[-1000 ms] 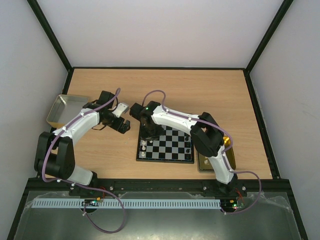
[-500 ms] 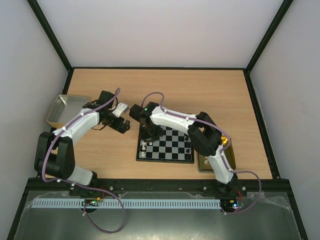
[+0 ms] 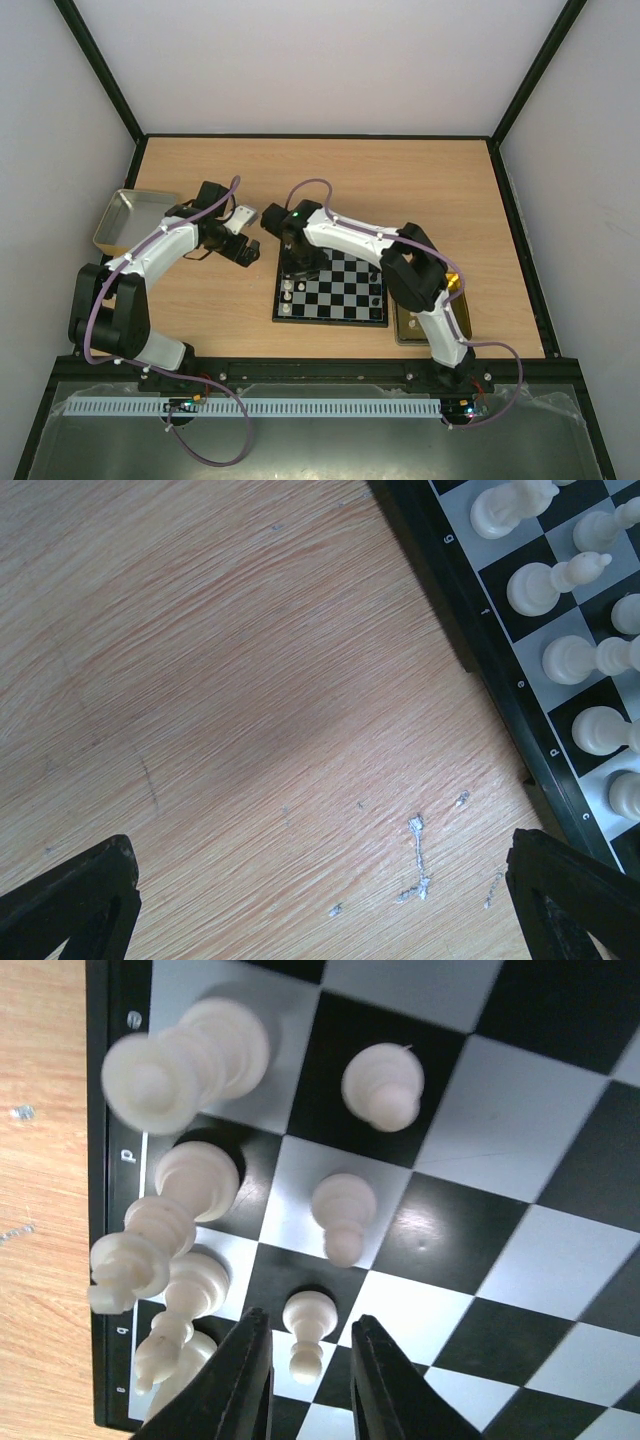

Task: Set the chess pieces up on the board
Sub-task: Place the chess piece on the chessboard, then pick up the chess piece from the storage box.

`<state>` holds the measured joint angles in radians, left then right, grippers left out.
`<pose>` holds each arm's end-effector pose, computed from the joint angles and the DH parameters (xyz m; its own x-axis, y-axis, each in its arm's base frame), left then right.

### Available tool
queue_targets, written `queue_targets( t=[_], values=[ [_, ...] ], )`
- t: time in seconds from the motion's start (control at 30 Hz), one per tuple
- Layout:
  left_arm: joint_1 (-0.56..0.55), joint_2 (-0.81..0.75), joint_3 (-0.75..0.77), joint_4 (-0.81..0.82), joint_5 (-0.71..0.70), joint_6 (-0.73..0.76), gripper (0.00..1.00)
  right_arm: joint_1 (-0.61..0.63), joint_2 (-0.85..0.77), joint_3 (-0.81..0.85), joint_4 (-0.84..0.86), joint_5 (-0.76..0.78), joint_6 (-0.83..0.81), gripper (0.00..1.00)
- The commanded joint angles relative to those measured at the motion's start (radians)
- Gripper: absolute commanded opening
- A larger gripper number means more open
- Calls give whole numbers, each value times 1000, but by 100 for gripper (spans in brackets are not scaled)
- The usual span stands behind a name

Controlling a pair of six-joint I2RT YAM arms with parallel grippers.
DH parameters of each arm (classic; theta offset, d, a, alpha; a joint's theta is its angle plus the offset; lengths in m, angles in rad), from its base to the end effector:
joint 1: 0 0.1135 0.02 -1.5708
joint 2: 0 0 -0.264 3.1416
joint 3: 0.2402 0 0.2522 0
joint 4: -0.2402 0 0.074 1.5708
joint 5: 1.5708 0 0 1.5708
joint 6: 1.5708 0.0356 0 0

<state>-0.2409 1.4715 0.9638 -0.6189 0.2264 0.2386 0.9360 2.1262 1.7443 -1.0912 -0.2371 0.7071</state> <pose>0.2737 -0.0755 0.2114 -0.7749 0.4276 -0.4655 0.5242 0.8462 -0.0954 0.2420 0.3427 0.1941 -0.9660 -0.2467 0.0777 -0.2219 0.9448 0.2411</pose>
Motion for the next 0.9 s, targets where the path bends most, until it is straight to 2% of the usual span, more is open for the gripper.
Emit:
queue_targets(
  t=[0.0,0.13,0.27,0.47,0.53,0.73,0.87],
  values=[
    [8,-22,-10,-10,-3,-1,99,-68,-169,-64,-20,3,46,24],
    [9,-28,-14,-12,0,-2,99,-111,-338,-172,-33,22,77,24],
    [11,-27,-16,-11,1,-2,99,-146,-505,-349,-66,93,122,24],
    [13,-12,-6,-15,3,-5,100,-323,-785,-666,-56,142,206,25],
    [13,-9,2,-20,6,-7,99,-385,-852,-739,-59,141,216,29],
    [38,-14,34,-44,49,-1,100,-481,-957,-898,-43,121,206,33],
    [121,-16,111,-142,178,53,99,-492,-980,-950,-19,102,210,33]
  ],
)
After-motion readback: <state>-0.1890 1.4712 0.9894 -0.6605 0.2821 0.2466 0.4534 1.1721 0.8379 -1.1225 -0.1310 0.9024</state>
